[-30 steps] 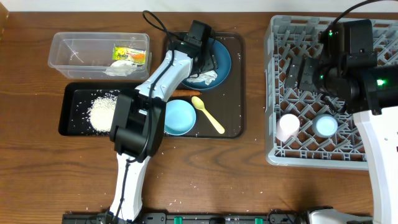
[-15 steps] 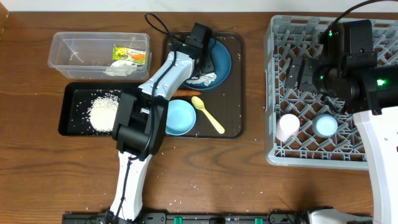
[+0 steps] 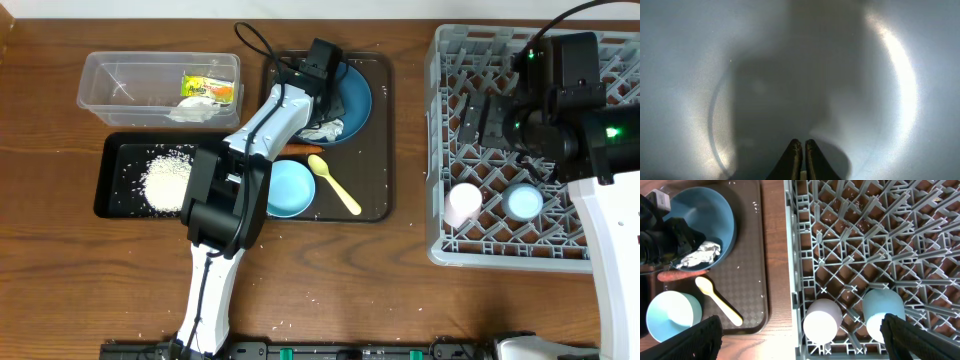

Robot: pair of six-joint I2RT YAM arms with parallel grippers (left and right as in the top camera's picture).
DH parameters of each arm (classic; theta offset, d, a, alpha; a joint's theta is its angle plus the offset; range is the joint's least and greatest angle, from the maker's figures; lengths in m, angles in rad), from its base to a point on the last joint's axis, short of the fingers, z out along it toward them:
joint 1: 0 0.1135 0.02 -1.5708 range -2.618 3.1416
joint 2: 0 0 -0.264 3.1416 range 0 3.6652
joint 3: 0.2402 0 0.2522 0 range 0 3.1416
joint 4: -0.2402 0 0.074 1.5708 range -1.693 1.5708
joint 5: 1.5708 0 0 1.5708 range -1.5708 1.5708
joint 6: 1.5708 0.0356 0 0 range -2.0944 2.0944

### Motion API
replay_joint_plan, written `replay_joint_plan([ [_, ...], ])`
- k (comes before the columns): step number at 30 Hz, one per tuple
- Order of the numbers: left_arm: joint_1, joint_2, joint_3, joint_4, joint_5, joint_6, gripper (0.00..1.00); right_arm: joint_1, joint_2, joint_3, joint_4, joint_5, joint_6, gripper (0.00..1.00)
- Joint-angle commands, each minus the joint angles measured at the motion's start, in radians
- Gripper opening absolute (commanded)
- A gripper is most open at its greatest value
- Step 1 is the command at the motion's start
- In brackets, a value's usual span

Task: Sort waste into correct bins and load items into the dishwasher rack
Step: 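Return the left gripper to the blue plate and grasp the white tissue, then carry the tissue left and release it into the clear plastic bin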

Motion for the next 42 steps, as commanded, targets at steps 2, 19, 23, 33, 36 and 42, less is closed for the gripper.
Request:
replay_joint_plan([
  [2,-0.003,-0.002,-0.007,0.001,-0.003,0.004,0.06,-0.002,0.003,-0.007,-0.002,0.014,-0.019,0.99],
  [19,0.044,-0.274,0.011,-0.095,-0.013,0.090,0.06,-0.002,0.003,-0.007,-0.002,0.014,-0.027,0.99],
  [23,0.059,-0.270,0.011,-0.107,-0.012,0.087,0.24,-0.002,0.003,-0.007,-0.002,0.014,-0.027,0.99],
  [33,-0.007,-0.163,0.005,-0.134,-0.008,0.085,0.70,-0.002,0.003,-0.007,-0.002,0.014,-0.027,0.99],
  [36,-0.020,-0.116,0.005,-0.119,-0.009,0.067,0.71,-0.002,0.003,-0.007,-0.005,0.014,-0.027,0.99],
  [42,-0.017,-0.039,0.005,-0.090,-0.010,0.060,0.74,-0.002,0.003,-0.007,-0.017,0.014,-0.036,0.99],
])
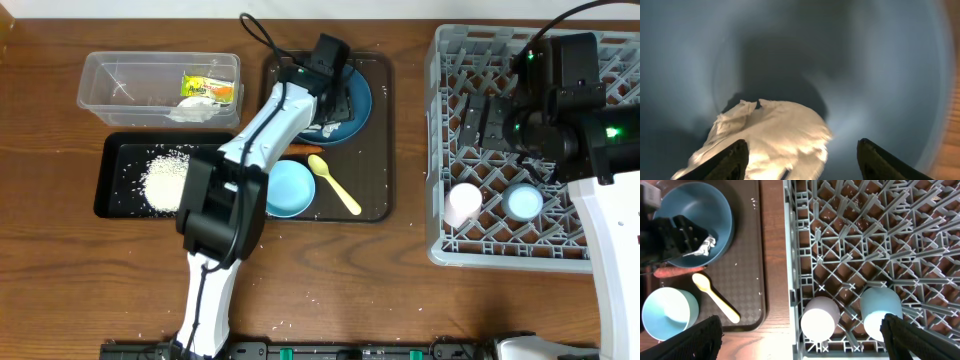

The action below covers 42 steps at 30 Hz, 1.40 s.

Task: Sort waste into correct bins and load items into the dishwasher rack
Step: 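Carry the tissue left and release it into the clear plastic bin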

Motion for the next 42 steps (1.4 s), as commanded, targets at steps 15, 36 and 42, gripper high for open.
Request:
replay_joint_plan([
  [15,0.017,0.068,0.003,0.030,0.009,-0.016,0.06,-0.002,0.003,-0.007,-0.009,0.011,-0.027,0.99],
  [36,0.332,-0.300,0.006,-0.089,-0.137,0.020,0.06,-0.002,0.003,-0.007,-0.018,0.011,-0.038,0.99],
  [42,0.422,-0.208,-0.014,-0.054,-0.145,0.014,0.09,-0.002,0.003,-0.007,-0.014,0.011,-0.038,0.99],
])
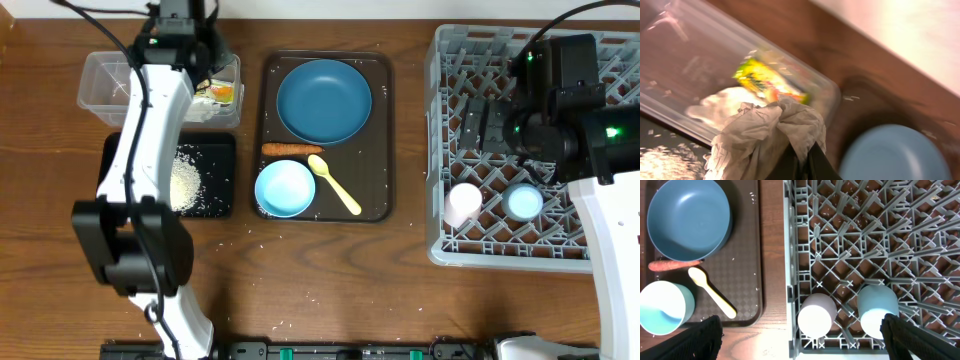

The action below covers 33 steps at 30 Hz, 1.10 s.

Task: Sort waste into correct bins and load items into the dishwasher rack
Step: 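Carry the tissue left and release it into the clear plastic bin, then reach the right gripper to the blue plate and grasp its rim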

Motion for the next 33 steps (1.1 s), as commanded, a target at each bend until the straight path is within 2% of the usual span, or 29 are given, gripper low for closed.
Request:
replay_joint_plan([
  [1,0.029,0.091,-0.020,0.023,-0.034,0.006,0.15,-0.002,0.003,-0.006,0.002,0.011,-0.013,0.99],
  [4,0.047,0.139,-0.020,0.039,-0.033,0.006,0.45,-0.002,0.003,-0.006,0.002,0.011,-0.013,0.99],
  [6,0.048,0.143,-0.020,0.037,-0.034,0.006,0.55,-0.002,0.003,-0.006,0.002,0.011,-0.013,0.99],
  [8,0.048,0.133,-0.011,0.034,-0.033,0.010,0.60,-0.002,0.003,-0.006,0.004,0.011,-0.013,0.99],
  [10,0.048,0.112,-0.001,0.020,-0.005,0.031,0.61,-0.002,0.003,-0.006,0.007,0.011,-0.013,0.99],
  [15,0.044,0.002,0.000,-0.050,0.209,0.100,0.61,-0.002,0.003,-0.006,0.013,0.011,-0.013,0.99],
  [17,0.035,-0.039,0.000,-0.099,0.249,0.101,0.62,-0.002,0.003,-0.006,0.014,0.010,-0.013,0.99],
  [23,-0.013,-0.120,0.000,-0.261,0.256,0.138,0.62,0.003,0.010,-0.010,0.083,-0.100,-0.013,0.99],
  [33,-0.067,-0.127,0.000,-0.459,0.255,0.201,0.60,0.112,0.099,-0.013,0.169,-0.106,0.024,0.98],
])
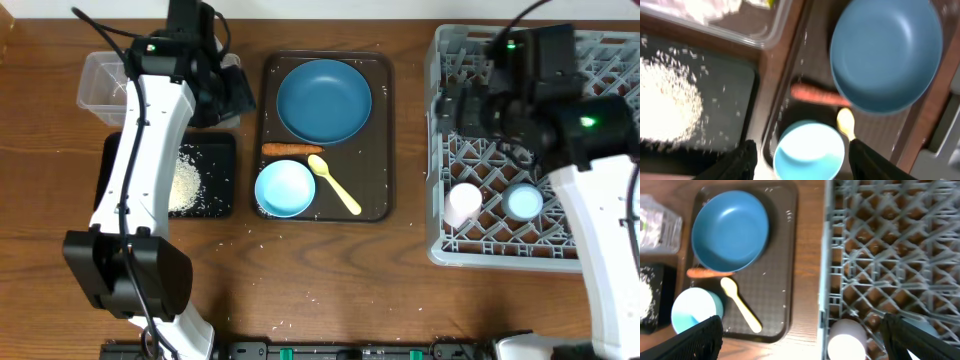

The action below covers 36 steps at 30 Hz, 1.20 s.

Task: Sort waste into correct bins and load items into the dishwasher rack
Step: 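Reach the right gripper to the blue plate and grasp its rim, then lift the blue plate and carry it right over the dish rack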

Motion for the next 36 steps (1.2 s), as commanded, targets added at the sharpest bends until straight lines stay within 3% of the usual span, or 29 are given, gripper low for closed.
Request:
replay_joint_plan([
  [1,-0.004,0.000,0.010,-0.045,0.005,0.045,0.58,0.054,0.052,-0.011,0.034,-0.016,0.033,0.97],
  [11,0.039,-0.090,0.010,-0.103,-0.081,0.050,0.55,0.200,0.307,-0.011,0.338,0.031,0.219,0.81],
  [16,0.051,-0.107,0.010,-0.116,-0.119,0.050,0.55,0.212,0.454,-0.011,0.397,0.113,0.344,0.73],
  [22,0.052,-0.107,-0.001,-0.117,-0.130,0.050,0.55,0.212,0.600,-0.011,0.470,0.111,0.359,0.61],
  [27,0.052,-0.107,-0.001,-0.117,-0.130,0.050,0.55,0.212,0.696,-0.011,0.507,0.085,0.359,0.47],
  [33,0.052,-0.107,-0.001,-0.118,-0.130,0.050,0.57,0.210,0.736,-0.011,0.512,0.081,0.359,0.18],
  [36,0.052,-0.107,0.000,-0.118,-0.130,0.050,0.70,0.207,0.724,-0.011,0.516,0.081,0.359,0.04],
])
